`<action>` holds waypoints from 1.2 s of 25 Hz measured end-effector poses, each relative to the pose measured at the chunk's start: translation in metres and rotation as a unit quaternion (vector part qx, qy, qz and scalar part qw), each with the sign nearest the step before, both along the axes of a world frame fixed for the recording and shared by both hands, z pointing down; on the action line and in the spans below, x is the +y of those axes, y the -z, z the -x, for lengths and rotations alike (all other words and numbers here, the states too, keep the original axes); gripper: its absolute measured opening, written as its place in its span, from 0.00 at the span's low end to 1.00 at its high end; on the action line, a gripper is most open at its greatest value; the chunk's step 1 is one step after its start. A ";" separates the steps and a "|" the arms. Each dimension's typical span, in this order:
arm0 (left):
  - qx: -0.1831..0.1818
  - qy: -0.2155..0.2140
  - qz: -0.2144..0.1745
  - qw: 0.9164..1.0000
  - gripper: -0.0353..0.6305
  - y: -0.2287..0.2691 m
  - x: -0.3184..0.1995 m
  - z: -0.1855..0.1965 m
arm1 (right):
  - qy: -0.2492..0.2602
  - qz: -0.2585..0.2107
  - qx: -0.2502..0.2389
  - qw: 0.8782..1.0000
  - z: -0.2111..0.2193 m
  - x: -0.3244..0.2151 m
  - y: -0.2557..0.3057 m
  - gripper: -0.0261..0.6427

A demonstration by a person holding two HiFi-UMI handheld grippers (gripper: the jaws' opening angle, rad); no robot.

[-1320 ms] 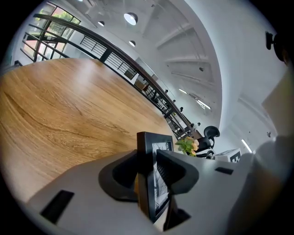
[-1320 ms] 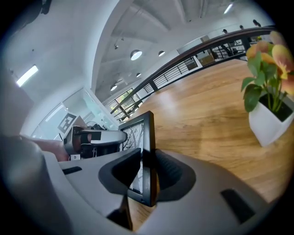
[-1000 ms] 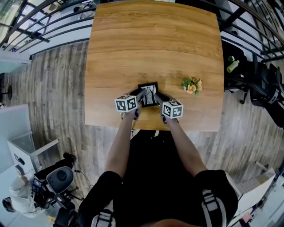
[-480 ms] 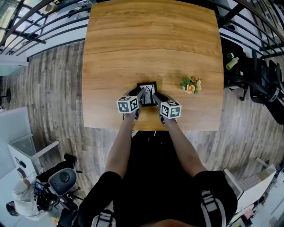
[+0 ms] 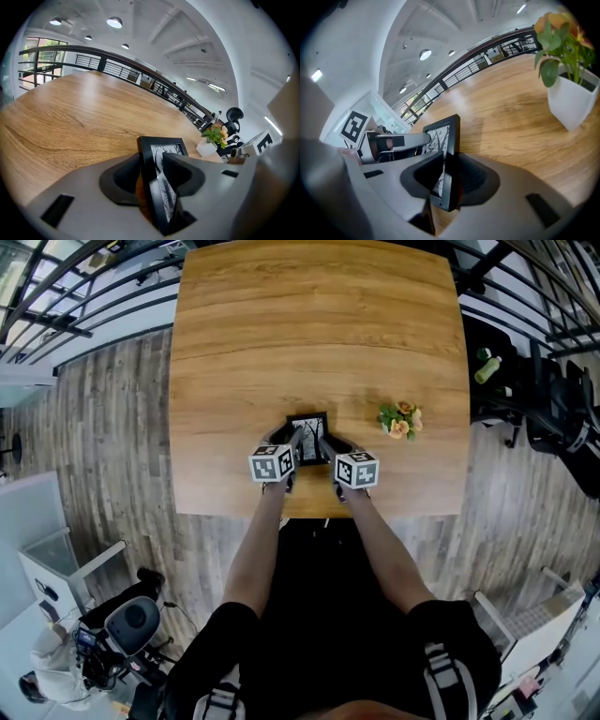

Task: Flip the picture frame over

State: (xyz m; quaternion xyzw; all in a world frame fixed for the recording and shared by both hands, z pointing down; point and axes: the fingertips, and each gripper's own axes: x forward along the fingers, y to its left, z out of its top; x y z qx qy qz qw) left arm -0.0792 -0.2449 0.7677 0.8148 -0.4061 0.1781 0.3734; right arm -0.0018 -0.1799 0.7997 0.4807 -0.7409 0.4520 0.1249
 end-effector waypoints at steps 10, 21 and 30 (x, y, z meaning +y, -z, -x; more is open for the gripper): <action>-0.027 0.011 -0.013 1.000 0.31 -0.006 -0.004 -0.001 | -0.002 0.006 0.025 1.000 -0.001 -0.004 -0.003 0.22; -0.076 -0.004 -0.029 0.997 0.32 -0.015 -0.004 -0.005 | 0.017 -0.001 0.083 0.996 -0.003 -0.004 -0.009 0.23; -0.106 -0.022 -0.036 0.993 0.32 -0.019 -0.003 -0.003 | 0.040 -0.014 0.122 0.992 0.001 -0.004 -0.008 0.23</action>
